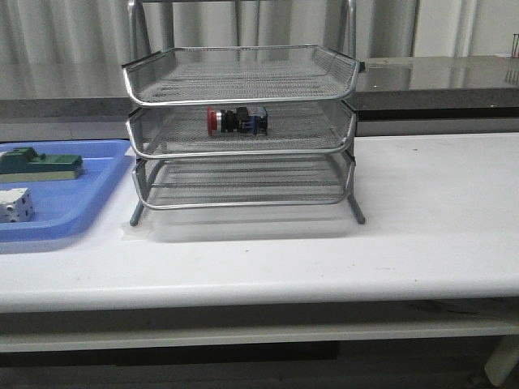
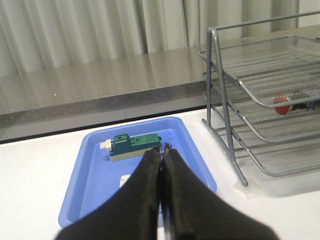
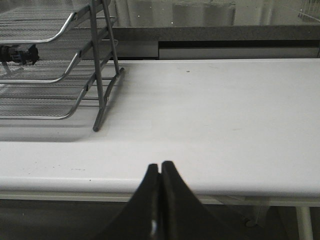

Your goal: Place button on rack with both arms

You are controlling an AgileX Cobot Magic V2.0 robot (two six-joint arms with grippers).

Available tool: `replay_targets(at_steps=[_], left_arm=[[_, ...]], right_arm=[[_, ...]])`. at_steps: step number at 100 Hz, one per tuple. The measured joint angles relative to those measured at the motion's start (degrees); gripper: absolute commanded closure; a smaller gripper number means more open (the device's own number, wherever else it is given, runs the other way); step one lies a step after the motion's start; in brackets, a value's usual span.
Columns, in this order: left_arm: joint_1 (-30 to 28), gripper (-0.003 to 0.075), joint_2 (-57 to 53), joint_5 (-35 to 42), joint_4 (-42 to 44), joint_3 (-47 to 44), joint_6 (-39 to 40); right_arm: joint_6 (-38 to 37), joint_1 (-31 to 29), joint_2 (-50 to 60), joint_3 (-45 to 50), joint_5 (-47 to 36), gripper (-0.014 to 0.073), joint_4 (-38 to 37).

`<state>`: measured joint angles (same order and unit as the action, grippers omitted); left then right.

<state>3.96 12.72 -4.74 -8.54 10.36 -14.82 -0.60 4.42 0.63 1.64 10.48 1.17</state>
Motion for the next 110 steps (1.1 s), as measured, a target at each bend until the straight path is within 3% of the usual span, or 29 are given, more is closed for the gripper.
replay_targets(at_steps=[11, 25, 74, 110], left_arm=[[0.00, 0.0741, 0.00, 1.90, 8.11, -2.47, 8.93], [0.00, 0.0741, -0.25, 6.28, 11.53, -6.40, 12.63], [0.00, 0.0741, -12.74, 7.05, 12.10, -10.23, 13.37], [0.00, 0.0741, -12.97, 6.44, 11.55, -10.23, 13.37]], right_arm=[[0.00, 0.00, 0.00, 0.00, 0.00, 0.0651, 0.00], [0.00, 0.00, 0.00, 0.00, 0.00, 0.0651, 0.00], [0.00, 0.00, 0.00, 0.00, 0.00, 0.0651, 0.00], [0.00, 0.00, 0.00, 0.00, 0.00, 0.0651, 0.00]])
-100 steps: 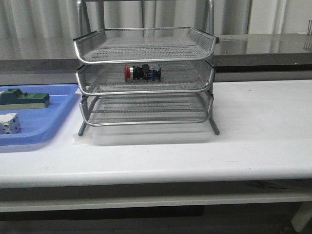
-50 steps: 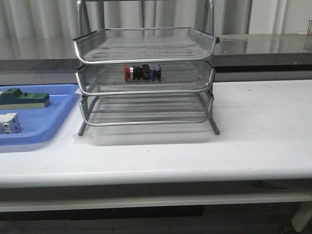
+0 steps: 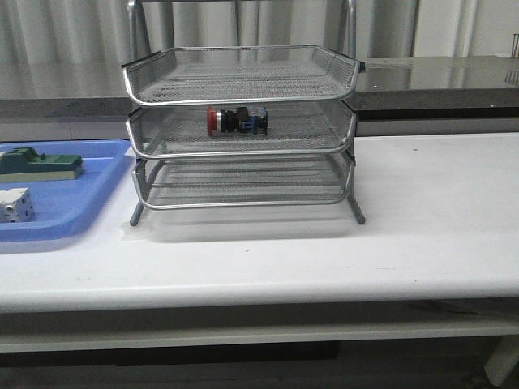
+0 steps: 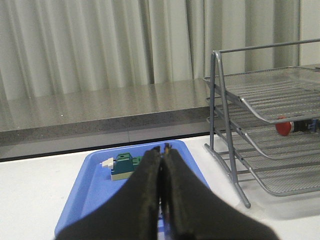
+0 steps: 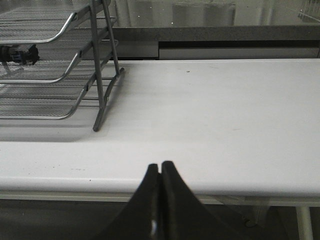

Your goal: Place button on rack with both arms

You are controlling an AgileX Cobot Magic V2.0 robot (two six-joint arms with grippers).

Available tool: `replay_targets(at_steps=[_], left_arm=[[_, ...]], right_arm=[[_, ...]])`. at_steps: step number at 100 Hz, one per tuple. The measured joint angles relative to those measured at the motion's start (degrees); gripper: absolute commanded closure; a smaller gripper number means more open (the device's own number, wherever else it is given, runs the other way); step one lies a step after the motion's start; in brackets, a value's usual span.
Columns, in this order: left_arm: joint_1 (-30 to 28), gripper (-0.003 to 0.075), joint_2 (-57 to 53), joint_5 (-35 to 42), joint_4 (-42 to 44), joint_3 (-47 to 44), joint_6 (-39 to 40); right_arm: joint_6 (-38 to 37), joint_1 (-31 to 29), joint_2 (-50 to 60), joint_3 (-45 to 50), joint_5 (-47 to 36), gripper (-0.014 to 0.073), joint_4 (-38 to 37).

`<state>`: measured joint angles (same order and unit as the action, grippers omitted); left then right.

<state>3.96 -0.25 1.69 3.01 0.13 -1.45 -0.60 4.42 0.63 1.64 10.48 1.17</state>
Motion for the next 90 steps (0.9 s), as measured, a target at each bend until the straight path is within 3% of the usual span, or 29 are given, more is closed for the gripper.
replay_targets(at_steps=[90], left_arm=[[0.00, 0.0741, 0.00, 0.00, -1.16, 0.00, 0.00]], right_arm=[[0.00, 0.00, 0.00, 0.00, 0.00, 0.0651, 0.00]])
